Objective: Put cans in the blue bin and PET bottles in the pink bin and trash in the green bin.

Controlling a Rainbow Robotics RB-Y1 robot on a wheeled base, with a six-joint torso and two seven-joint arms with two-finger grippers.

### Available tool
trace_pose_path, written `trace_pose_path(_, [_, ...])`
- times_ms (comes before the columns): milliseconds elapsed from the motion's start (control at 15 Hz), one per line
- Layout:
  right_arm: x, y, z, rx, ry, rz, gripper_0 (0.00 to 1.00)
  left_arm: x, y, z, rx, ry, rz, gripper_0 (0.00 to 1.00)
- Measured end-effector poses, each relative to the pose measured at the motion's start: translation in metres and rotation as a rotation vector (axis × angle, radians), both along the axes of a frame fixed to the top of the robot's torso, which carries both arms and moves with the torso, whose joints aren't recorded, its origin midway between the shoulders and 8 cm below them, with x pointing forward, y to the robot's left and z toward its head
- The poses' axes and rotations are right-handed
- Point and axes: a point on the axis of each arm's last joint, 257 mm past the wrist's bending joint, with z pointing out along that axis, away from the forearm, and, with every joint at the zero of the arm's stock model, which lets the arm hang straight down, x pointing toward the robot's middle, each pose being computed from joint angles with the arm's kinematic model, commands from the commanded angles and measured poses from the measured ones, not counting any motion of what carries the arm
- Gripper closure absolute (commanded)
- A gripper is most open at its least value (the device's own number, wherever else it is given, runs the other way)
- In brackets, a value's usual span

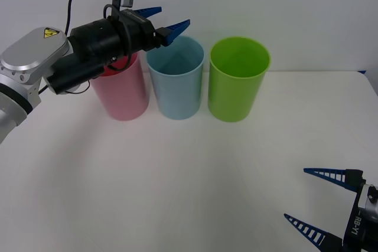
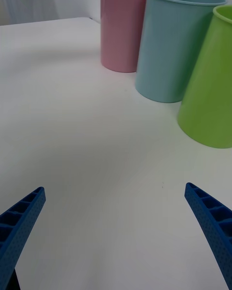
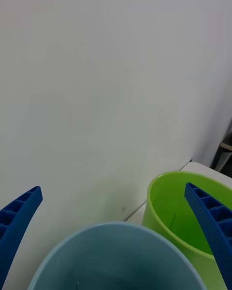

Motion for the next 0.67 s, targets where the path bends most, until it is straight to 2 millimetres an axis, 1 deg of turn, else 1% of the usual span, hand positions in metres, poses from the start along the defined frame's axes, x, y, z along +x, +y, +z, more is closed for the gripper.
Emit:
trace_pose_path(133, [0.000, 0.000, 0.000, 0.000, 0.000, 0.000, 0.00, -0.004, 0.007, 0.013, -0.012, -0.039, -0.019, 0.00])
trace_pose_path(333, [0.000, 0.000, 0.000, 0.000, 0.000, 0.000, 0.00, -0.011, 0.027, 0.035, -0.057, -0.078, -0.040, 0.00])
trace_pose_path(467, [0.000, 0.000, 0.000, 0.000, 0.000, 0.000, 0.00, -0.014, 0.044, 0.052, -0.086, -0.103, -0.037, 0.00])
trace_pose_path(600, [0.000, 0.000, 0.000, 0.000, 0.000, 0.000, 0.00, -0.018, 0.063, 0.062, -0.109, -0.120, -0.025, 0.00])
trace_pose_path(667, [0.000, 0.000, 0.000, 0.000, 0.000, 0.000, 0.00, -0.020, 0.077, 0.065, -0.112, -0.131, -0.012, 0.00])
